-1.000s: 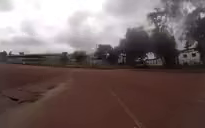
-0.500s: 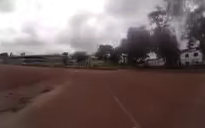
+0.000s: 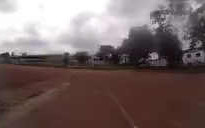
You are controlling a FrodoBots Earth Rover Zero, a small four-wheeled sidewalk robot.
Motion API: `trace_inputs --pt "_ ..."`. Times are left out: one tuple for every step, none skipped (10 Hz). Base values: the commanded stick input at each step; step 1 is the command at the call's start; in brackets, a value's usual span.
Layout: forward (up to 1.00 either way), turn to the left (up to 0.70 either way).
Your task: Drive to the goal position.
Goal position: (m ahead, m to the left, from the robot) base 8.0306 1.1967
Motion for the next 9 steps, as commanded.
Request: trace_inputs --pt "1.0 0.0" --pt "1.0 0.0" --pt "1.0 0.0" --pt "1.0 0.0" --pt "1.0 0.0" --pt "1.0 0.0" --pt "1.0 0.0" --pt "1.0 0.0" --pt "1.0 0.0"
